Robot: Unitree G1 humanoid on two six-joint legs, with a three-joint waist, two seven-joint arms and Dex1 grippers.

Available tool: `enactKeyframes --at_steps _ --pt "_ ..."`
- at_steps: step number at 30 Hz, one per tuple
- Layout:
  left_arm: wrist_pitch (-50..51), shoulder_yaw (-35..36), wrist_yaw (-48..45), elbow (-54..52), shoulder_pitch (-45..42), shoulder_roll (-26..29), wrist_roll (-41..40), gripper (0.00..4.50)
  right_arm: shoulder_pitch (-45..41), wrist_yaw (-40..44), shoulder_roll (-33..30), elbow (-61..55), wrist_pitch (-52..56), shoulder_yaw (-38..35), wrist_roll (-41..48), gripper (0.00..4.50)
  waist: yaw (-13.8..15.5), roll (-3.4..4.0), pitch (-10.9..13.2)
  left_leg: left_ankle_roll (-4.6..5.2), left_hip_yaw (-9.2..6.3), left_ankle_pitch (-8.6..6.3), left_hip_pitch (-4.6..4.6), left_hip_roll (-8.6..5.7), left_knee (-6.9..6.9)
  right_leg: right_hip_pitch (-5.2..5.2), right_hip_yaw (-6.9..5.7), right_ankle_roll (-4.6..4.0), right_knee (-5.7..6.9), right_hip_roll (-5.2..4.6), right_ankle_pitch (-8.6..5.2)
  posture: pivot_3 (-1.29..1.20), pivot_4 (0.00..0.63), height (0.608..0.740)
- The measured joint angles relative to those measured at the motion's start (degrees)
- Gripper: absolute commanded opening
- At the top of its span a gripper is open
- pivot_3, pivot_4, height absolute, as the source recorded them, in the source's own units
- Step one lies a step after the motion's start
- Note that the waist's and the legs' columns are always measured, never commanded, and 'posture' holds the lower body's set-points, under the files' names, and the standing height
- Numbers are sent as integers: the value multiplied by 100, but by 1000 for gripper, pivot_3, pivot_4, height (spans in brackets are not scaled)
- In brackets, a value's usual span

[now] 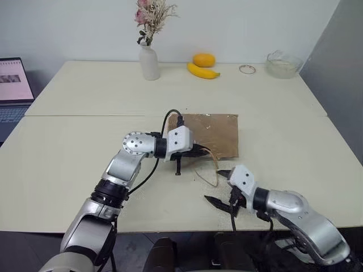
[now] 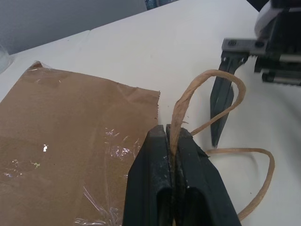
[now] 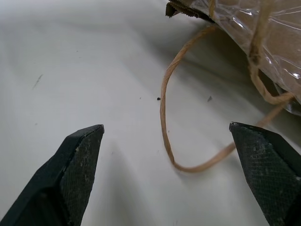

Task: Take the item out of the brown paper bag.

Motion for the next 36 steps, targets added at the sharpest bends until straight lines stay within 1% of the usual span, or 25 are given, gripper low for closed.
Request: enactKeyframes --at_steps 1,2,5,10,11,16,20,22,27,31,36 --pt "21 0 8 -21 0 -2 -10 0 -88 -35 80 135 -52 89 -88 3651 2 0 0 0 -1 0 -1 0 0 0 0 0 0 0 0 0 150 740" --pt "84 2 46 -50 0 -2 -25 0 -176 -64 144 306 -130 192 -235 3192 3 0 0 0 -1 0 -1 0 0 0 1 0 0 0 0 0 150 740" --pt "339 21 184 -119 -1 -29 -62 0 -247 -115 251 644 -220 269 -472 2100 9 0 0 0 -2 0 -7 1 0 -1 2 -1 -2 -1 0 0 150 740" --pt "640 128 309 -210 -88 -57 -207 0 -200 -158 338 736 -224 308 -652 320 9 0 0 0 -4 0 -5 1 0 -1 2 -1 -1 -2 0 0 150 740" --pt "664 134 335 -210 -111 -57 -210 0 -174 -165 338 716 -230 344 -685 22 9 0 0 0 -4 0 -2 1 0 0 3 0 0 -2 0 0 150 740" --pt "862 215 511 -162 -253 -148 -230 0 -73 -237 331 624 -253 390 -886 22 22 -1 -1 0 -4 0 0 -1 0 3 0 0 1 -4 0 0 150 740" --pt "1098 380 1008 186 -701 -430 -230 0 -66 -274 253 622 -371 561 -1214 22 22 -5 -4 0 -3 0 1 -6 1 3 -1 1 1 -6 0 0 150 740" --pt "1321 520 1288 453 -993 -557 -252 0 -85 -267 105 628 -546 716 -1478 22 23 -6 -5 0 -3 0 2 -9 1 4 -3 1 1 -6 0 0 150 740" --pt "1725 814 1587 783 -1462 -661 -412 0 -65 -259 17 633 -787 858 -1820 22 27 -10 -9 0 -3 0 1 -8 1 6 -4 1 -2 -8 0 0 150 740" --pt "1643 1060 1715 1030 -1998 -650 -441 0 -27 -248 15 642 -886 915 -1995 22 30 -16 -25 0 -3 0 4 -9 1 9 -4 2 -5 -9 0 0 150 740" --pt "1409 1136 1731 1453 -2230 -578 -431 0 2 -249 30 666 -959 924 -2093 22 29 -19 -42 0 -1 0 8 -10 0 13 -4 2 -8 -11 0 0 150 740"
